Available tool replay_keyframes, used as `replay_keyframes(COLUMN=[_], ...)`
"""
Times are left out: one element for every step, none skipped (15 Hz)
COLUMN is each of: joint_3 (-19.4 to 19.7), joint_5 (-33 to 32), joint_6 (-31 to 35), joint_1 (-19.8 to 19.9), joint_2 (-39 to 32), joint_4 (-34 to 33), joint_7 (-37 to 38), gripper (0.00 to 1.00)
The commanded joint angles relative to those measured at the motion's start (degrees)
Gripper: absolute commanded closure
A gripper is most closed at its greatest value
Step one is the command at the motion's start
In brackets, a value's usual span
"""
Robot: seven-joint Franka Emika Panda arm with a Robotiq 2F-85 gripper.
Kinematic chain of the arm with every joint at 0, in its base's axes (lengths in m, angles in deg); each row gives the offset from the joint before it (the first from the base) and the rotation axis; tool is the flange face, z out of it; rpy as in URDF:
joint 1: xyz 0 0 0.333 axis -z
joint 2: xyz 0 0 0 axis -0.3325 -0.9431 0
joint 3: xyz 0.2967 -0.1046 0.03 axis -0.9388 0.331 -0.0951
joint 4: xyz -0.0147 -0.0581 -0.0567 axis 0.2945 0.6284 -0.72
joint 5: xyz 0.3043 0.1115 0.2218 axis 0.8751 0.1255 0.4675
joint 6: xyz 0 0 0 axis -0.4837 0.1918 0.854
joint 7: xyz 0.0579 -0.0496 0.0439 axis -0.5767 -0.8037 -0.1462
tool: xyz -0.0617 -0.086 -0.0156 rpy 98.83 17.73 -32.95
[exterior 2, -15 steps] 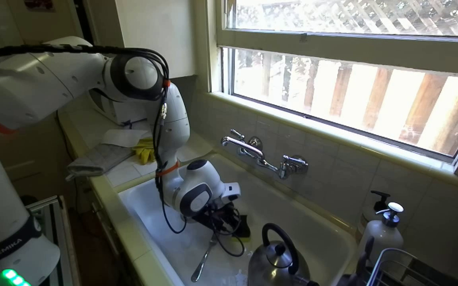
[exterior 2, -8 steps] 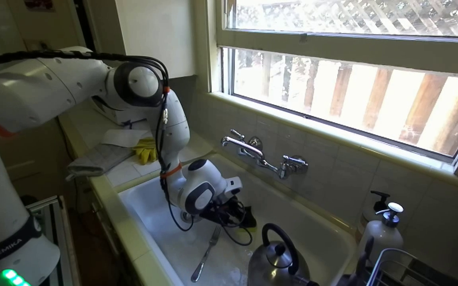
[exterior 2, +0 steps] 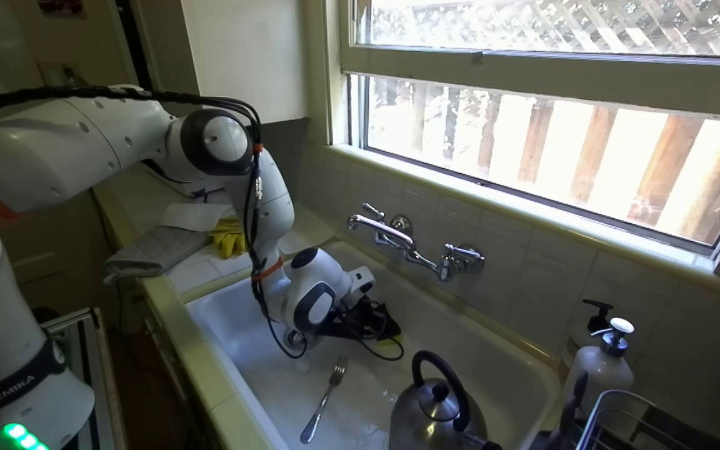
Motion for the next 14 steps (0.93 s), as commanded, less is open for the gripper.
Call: replay_keyframes(joint_3=[-2.4, -3.3, -4.1, -5.0, -5.8, -6.3, -7.3, -8.0, -9.0, -9.7, -10.7, -11.2, -11.7, -12.5], joint_5=[-2.0, -3.1, -4.2, -5.6, -7.1, -8.3, -10.3, -12.1, -14.2, -15.9, -18.3, -19.7, -21.3, -23.1], joint_6=[3.0, 3.2, 3.4, 3.3, 3.4, 3.4, 3.4, 3.3, 3.0, 2.8, 2.7, 2.6, 2.4, 2.3], joint_1=[0.9, 1.4, 2.0, 2.5, 3.2, 3.5, 4.5, 5.2, 6.1, 6.8, 7.7, 8.0, 8.4, 8.9], joint_2=[-2.4, -2.1, -2.0, -1.5, -1.2, -0.9, -0.4, 0.1, 0.6, 0.9, 1.5, 1.5, 1.9, 2.1], joint_4=[-4.5, -4.7, -5.0, -5.1, -5.2, -5.1, -5.1, -4.8, -4.7, -4.7, -4.3, -4.4, -4.1, -3.9], joint_7=[-2.6, -3.3, -3.9, -4.5, -5.0, -5.5, -5.9, -6.5, -6.9, -7.4, -8.0, -8.6, -9.3, -9.9], gripper=[1.0, 1.0, 1.0, 1.0, 1.0, 1.0, 1.0, 1.0, 1.0, 1.0, 1.0, 1.0, 1.0, 1.0])
